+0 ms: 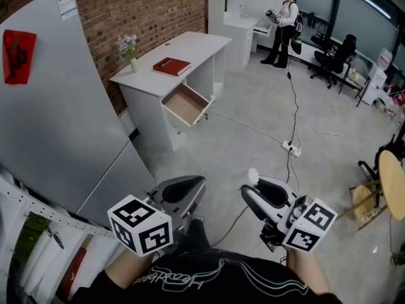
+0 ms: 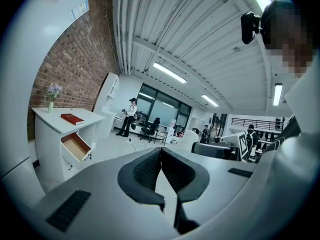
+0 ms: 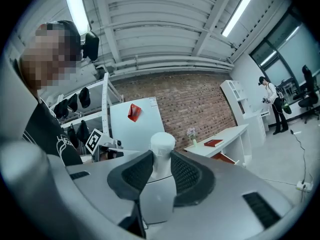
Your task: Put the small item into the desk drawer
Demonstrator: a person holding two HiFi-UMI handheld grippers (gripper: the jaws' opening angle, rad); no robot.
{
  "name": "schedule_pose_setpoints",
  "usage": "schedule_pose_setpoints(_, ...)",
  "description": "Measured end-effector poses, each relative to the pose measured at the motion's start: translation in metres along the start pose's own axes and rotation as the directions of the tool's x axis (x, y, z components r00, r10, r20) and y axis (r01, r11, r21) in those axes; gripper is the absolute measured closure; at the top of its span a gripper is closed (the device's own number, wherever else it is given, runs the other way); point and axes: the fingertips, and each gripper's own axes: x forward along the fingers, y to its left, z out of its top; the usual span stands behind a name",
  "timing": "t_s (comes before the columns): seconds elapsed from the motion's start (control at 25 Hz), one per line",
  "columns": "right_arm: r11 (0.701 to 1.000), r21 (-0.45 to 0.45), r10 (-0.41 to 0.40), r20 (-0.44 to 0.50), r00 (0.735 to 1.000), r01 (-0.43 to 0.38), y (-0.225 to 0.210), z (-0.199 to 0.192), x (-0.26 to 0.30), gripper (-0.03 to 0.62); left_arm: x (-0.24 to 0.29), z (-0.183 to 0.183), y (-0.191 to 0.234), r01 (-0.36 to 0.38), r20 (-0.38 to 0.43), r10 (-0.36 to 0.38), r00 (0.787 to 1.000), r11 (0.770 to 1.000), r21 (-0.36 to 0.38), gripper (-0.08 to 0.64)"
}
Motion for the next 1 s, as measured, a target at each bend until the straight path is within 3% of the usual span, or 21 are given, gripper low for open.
schedule_pose_setpoints(0.36, 0.999, 0.026, -0.027, -0.044, 0.999, 0.028, -0.067, 0.007, 0.049, 0.472, 0.048, 0.014, 0.069, 0.003, -0.012, -0.004, 1.0, 0.998, -0.064, 0.538)
schedule_pose_setpoints(0.72, 0.989, 0.14, -0.042, -0.089, 0.995, 0.054, -0.206, 0.013, 0.184, 0.472, 0.147, 0.047, 0.234, -0.002, -0.092, -0.012, 0.996, 0.989, -0.15, 0.538)
schedule_pose_setpoints(1.0, 0.982, 0.167, -0.064, -0.147, 0.987, 0.088, -0.31, 0.02, 0.29, 0.472, 0.214, 0.08, 0.358, -0.003, -0.133, -0.022, 0.991, 0.983, -0.184, 0.538)
